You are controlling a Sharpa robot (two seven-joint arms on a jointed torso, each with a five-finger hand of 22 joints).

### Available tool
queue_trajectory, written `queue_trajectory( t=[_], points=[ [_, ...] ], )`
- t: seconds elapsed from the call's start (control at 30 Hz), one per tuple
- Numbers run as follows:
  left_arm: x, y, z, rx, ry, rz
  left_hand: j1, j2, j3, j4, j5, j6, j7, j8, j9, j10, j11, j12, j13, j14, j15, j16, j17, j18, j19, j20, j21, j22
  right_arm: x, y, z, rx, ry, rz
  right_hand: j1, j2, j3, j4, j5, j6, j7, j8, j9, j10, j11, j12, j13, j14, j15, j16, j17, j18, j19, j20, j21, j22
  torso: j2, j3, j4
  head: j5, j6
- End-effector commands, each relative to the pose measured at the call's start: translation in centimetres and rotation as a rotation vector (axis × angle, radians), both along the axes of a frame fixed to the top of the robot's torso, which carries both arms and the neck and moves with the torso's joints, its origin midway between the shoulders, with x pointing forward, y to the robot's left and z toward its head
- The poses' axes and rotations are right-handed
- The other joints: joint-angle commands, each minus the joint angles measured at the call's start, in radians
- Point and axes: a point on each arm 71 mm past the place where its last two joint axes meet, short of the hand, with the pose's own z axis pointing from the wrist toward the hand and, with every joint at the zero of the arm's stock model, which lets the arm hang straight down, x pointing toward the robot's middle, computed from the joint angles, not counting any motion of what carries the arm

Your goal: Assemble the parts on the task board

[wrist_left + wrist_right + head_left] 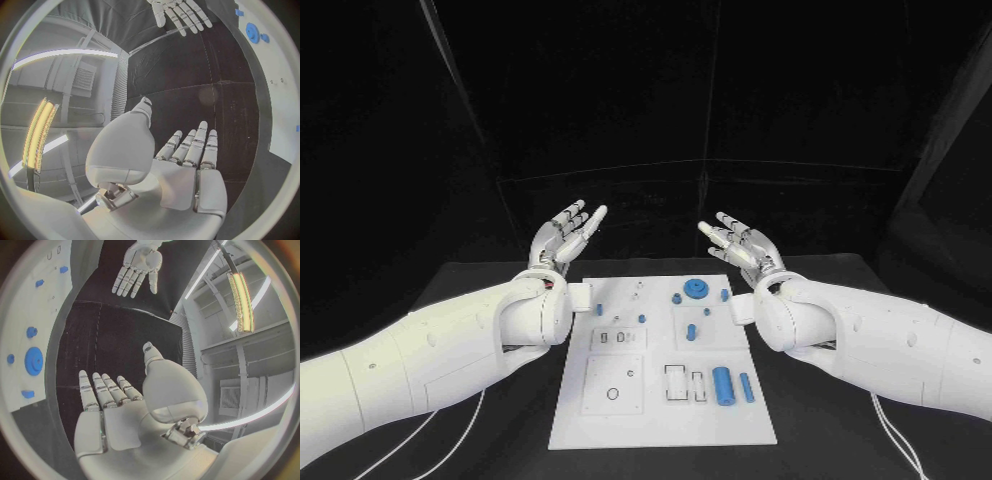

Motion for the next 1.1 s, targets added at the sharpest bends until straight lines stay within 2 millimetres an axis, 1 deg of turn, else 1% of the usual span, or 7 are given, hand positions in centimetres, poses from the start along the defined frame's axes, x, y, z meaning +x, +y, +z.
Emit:
queue_trajectory(
  t=[0.03,0.23,0.27,0.5,0.73,0.83,1.1],
  points=[
    [0.1,-0.3,0.5,-0.035,-0.043,-0.047,0.042,0.002,0.004,0.014,0.007,0.023,0.122,0.008,0.003,0.024,0.01,0.006,0.003,0.03,0.012,0.007,0.004,0.025,0.012,0.015,0.007,0.004,0.2,1.2,-0.2,-0.044,0.025,0.194,0.127,0.012,-0.005,-0.052,0.001,0.081,0.152,0.016,0.009,0.133,0.025,0.021,0.012,0.178,0.022,0.035,0.016,0.038,0.078,0.009,0.018,0.01,0.0,0.0004,0.0,0.0,0.0],
    [0.1,-0.3,0.5,-0.035,-0.043,-0.047,0.045,0.009,0.005,0.013,0.006,0.035,0.127,0.01,0.004,0.04,0.015,0.007,0.005,0.053,0.015,0.01,0.008,0.028,0.038,0.015,0.014,0.008,0.6,1.4,-0.3,-0.067,0.035,0.241,0.23,0.006,0.019,-0.152,-0.018,0.339,0.147,0.06,0.033,0.519,0.007,0.103,0.037,0.532,-0.014,0.112,0.035,0.091,0.384,0.008,0.109,0.052,0.0,0.0004,0.0,0.0,0.0],
    [0.5,0.5,0.3,-0.044,-0.034,-0.042,0.047,0.011,0.004,0.012,0.006,0.042,0.13,0.01,0.005,0.049,0.017,0.008,0.005,0.073,0.016,0.014,0.011,0.029,0.057,0.015,0.019,0.011,1.2,-1.0,0.1,-0.225,-0.1,0.164,0.241,0.005,0.023,-0.169,-0.024,0.398,0.139,0.069,0.036,0.554,-0.002,0.115,0.036,0.566,-0.025,0.117,0.034,0.101,0.407,0.007,0.119,0.053,0.0,0.0004,0.0,0.0,0.0],
    [0.1,1.0,0.6,-0.049,-0.052,-0.047,0.074,0.026,0.001,0.007,0.006,0.136,0.121,0.023,0.013,0.171,0.028,0.019,0.013,0.247,0.009,0.055,0.032,0.037,0.26,0.012,0.075,0.038,1.8,-1.8,0.8,-0.323,-0.159,0.17,0.271,0.014,0.054,-0.231,-0.039,0.648,0.107,0.101,0.045,0.686,-0.043,0.138,0.032,0.723,-0.072,0.139,0.036,0.124,0.515,-0.013,0.17,0.061,0.021,0.0003,0.0014,0.0,-0.004],
    [-0.7,1.1,1.1,-0.064,-0.059,-0.065,0.126,0.037,-0.01,-0.021,0.004,0.323,0.116,0.052,0.025,0.389,0.005,0.042,0.026,0.359,-0.024,0.084,0.04,0.069,0.455,0.01,0.134,0.055,2.6,-2.0,2.5,-0.46,-0.25,0.185,0.272,0.029,0.094,-0.28,-0.061,0.755,0.084,0.107,0.046,0.811,-0.08,0.134,0.034,0.868,-0.122,0.156,0.047,0.124,0.619,-0.064,0.226,0.076,0.05,-0.001,0.003,-0.005,-0.002],
    [-1.1,1.2,1.4,-0.074,-0.057,-0.079,0.18,0.04,0.001,-0.069,0.004,0.543,0.095,0.107,0.047,0.591,-0.036,0.104,0.045,0.507,-0.073,0.146,0.068,0.092,0.611,-0.016,0.21,0.084,2.9,-2.0,3.4,-0.524,-0.294,0.193,0.27,0.029,0.108,-0.3,-0.069,0.791,0.071,0.111,0.047,0.866,-0.098,0.135,0.035,0.925,-0.143,0.168,0.057,0.123,0.662,-0.088,0.258,0.089,0.063,-0.005,0.0053,-0.009,0.005],
    [-2.6,1.4,2.2,-0.1,-0.039,-0.132,0.19,0.052,-0.005,-0.108,0.004,0.626,0.069,0.111,0.036,0.716,-0.075,0.112,0.039,0.655,-0.124,0.178,0.131,0.092,0.762,-0.07,0.269,0.101,3.7,-1.3,5.9,-0.764,-0.377,0.24,0.252,-0.008,0.121,-0.355,-0.025,0.848,0.041,0.097,0.044,0.977,-0.137,0.12,0.041,1.091,-0.199,0.221,0.108,0.122,0.785,-0.153,0.4,0.163,0.1,-0.0113,0.0136,-0.018,0.021]
  ],
)
